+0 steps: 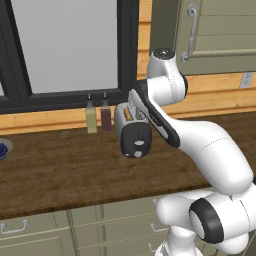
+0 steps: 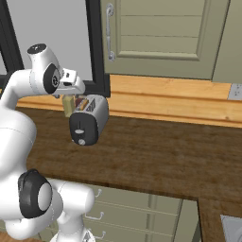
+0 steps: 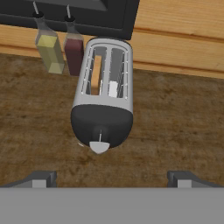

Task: Start the toaster. Once the lever pops up, take the bread to the plate on the dining counter.

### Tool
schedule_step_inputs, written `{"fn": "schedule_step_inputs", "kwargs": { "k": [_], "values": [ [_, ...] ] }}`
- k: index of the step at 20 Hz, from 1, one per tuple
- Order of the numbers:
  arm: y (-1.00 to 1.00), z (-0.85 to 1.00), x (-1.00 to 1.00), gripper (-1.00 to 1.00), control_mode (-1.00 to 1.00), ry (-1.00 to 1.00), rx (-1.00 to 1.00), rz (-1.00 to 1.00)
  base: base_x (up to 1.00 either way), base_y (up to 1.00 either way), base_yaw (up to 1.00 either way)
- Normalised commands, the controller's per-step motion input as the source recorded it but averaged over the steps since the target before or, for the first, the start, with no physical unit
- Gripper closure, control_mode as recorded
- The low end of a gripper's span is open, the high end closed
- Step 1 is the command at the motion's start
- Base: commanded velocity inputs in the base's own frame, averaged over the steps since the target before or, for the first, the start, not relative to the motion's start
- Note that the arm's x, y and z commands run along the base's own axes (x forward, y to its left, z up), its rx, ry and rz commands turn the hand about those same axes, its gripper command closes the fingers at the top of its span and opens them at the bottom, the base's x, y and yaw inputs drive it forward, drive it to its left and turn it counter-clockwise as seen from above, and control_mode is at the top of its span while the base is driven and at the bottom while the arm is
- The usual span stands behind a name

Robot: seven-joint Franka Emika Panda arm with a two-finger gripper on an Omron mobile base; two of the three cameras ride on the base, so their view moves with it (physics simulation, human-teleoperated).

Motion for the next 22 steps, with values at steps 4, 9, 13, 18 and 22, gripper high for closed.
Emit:
{"fn": "schedule_step_inputs", "kwargs": {
  "k": [4, 9, 13, 18, 22],
  "values": [
    [0.00, 0.00, 0.00, -1.00, -1.00, 0.00, 0.00, 0.00, 0.00, 0.00, 0.00],
    [0.00, 0.00, 0.00, -1.00, -1.00, 0.00, 0.00, 0.00, 0.00, 0.00, 0.00],
    [0.00, 0.00, 0.00, -1.00, -1.00, 0.00, 0.00, 0.00, 0.00, 0.00, 0.00],
    [0.00, 0.00, 0.00, -1.00, -1.00, 0.00, 0.00, 0.00, 0.00, 0.00, 0.00],
    [0.00, 0.00, 0.00, -1.00, -1.00, 0.00, 0.00, 0.00, 0.00, 0.00, 0.00]
  ]
}}
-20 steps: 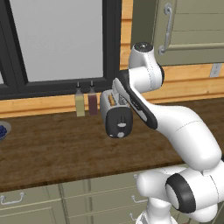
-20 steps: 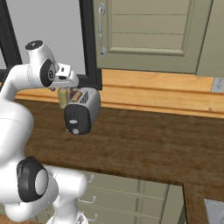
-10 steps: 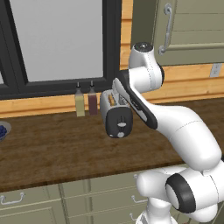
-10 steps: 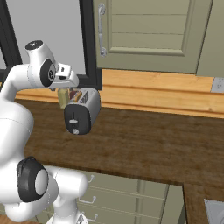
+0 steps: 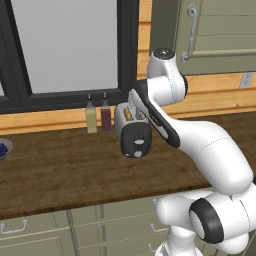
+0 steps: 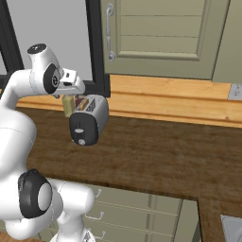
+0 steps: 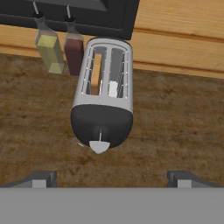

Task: Start the toaster. Once the lever pops up, take the bread to the plate on the dining counter.

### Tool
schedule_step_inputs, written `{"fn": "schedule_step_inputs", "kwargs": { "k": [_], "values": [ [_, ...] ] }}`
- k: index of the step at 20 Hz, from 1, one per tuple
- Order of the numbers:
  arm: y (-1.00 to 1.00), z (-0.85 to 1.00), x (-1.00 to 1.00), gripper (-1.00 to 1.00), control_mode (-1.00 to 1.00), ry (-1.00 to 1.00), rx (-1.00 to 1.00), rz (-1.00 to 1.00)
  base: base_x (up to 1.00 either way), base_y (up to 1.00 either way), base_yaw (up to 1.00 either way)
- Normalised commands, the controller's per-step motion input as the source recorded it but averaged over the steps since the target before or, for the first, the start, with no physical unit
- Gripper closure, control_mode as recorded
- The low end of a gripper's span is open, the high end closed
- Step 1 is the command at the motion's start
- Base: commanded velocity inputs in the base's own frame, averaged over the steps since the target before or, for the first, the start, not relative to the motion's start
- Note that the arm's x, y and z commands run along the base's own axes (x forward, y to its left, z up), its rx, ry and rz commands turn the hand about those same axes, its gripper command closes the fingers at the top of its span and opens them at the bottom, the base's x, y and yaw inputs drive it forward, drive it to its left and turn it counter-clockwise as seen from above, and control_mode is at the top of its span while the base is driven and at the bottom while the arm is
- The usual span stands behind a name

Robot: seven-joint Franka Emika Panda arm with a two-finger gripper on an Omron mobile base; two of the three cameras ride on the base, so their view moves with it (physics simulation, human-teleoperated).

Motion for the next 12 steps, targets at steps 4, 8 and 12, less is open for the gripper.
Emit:
{"fn": "schedule_step_inputs", "kwargs": {
  "k": [4, 8, 12],
  "values": [
    [0.00, 0.00, 0.00, -1.00, -1.00, 0.00, 0.00, 0.00, 0.00, 0.00, 0.00],
    [0.00, 0.00, 0.00, -1.00, -1.00, 0.00, 0.00, 0.00, 0.00, 0.00, 0.00],
    [0.00, 0.00, 0.00, -1.00, -1.00, 0.00, 0.00, 0.00, 0.00, 0.00, 0.00]
  ]
}}
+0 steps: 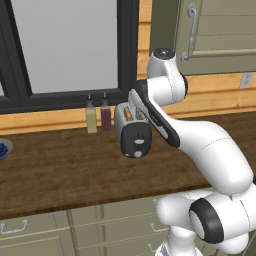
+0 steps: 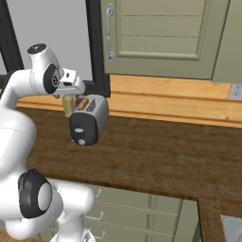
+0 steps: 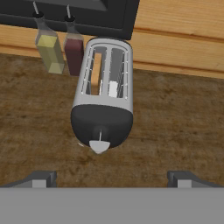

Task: Start the toaster. Once the lever pops up, take the bread to the plate on the dining counter.

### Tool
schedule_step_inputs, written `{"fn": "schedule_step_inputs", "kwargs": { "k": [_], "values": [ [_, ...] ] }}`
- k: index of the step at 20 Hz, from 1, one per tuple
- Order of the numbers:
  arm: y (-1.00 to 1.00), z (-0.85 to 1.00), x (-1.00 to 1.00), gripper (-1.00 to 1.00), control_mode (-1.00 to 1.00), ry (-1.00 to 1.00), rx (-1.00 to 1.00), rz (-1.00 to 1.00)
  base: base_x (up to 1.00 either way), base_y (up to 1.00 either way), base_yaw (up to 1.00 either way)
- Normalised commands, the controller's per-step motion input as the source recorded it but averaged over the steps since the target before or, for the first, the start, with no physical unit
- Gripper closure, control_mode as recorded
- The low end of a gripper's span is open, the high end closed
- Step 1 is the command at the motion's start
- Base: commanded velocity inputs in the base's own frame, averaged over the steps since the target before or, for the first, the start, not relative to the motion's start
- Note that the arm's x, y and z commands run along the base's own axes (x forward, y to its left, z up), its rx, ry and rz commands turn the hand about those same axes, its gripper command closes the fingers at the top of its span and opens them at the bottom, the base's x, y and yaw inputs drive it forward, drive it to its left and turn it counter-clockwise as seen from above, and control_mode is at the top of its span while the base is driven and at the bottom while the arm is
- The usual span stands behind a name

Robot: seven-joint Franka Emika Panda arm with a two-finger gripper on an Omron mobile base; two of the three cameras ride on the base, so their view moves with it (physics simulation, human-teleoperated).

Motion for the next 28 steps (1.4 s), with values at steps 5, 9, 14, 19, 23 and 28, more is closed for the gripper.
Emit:
{"fn": "schedule_step_inputs", "kwargs": {
  "k": [5, 9, 14, 19, 23, 28],
  "values": [
    [0.00, 0.00, 0.00, -1.00, -1.00, 0.00, 0.00, 0.00, 0.00, 0.00, 0.00],
    [0.00, 0.00, 0.00, -1.00, -1.00, 0.00, 0.00, 0.00, 0.00, 0.00, 0.00],
    [0.00, 0.00, 0.00, -1.00, -1.00, 0.00, 0.00, 0.00, 0.00, 0.00, 0.00],
    [0.00, 0.00, 0.00, -1.00, -1.00, 0.00, 0.00, 0.00, 0.00, 0.00, 0.00],
    [0.00, 0.00, 0.00, -1.00, -1.00, 0.00, 0.00, 0.00, 0.00, 0.00, 0.00],
    [0.00, 0.00, 0.00, -1.00, -1.00, 0.00, 0.00, 0.00, 0.00, 0.00, 0.00]
  ]
}}
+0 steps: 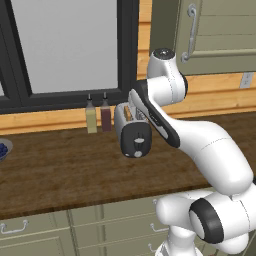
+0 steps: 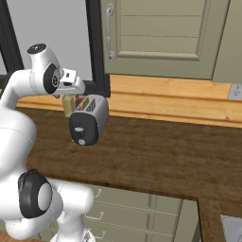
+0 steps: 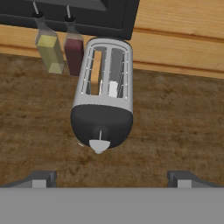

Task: Start the toaster. Once the lever pops up, take the bread to the plate on the dining counter.

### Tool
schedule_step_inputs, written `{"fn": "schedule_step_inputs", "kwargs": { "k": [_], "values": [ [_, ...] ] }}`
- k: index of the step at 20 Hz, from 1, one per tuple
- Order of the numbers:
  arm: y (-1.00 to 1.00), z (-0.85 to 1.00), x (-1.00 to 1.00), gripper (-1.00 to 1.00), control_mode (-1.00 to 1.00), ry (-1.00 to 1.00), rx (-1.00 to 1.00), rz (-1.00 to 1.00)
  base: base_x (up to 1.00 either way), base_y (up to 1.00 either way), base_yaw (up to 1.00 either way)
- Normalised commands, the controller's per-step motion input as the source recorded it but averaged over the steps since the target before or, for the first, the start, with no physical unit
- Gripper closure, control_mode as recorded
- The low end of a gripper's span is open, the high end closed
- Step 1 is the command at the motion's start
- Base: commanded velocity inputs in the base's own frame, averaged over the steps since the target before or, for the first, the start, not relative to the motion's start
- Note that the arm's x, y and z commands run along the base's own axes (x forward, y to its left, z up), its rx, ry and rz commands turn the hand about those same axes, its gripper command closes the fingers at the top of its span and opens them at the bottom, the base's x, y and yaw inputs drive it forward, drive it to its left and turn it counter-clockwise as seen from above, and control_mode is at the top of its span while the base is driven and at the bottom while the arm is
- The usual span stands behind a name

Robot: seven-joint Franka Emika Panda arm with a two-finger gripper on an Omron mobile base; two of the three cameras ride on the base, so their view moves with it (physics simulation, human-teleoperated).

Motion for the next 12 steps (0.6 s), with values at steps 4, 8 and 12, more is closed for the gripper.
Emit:
{"fn": "schedule_step_inputs", "kwargs": {
  "k": [4, 8, 12],
  "values": [
    [0.00, 0.00, 0.00, -1.00, -1.00, 0.00, 0.00, 0.00, 0.00, 0.00, 0.00],
    [0.00, 0.00, 0.00, -1.00, -1.00, 0.00, 0.00, 0.00, 0.00, 0.00, 0.00],
    [0.00, 0.00, 0.00, -1.00, -1.00, 0.00, 0.00, 0.00, 0.00, 0.00, 0.00]
  ]
}}
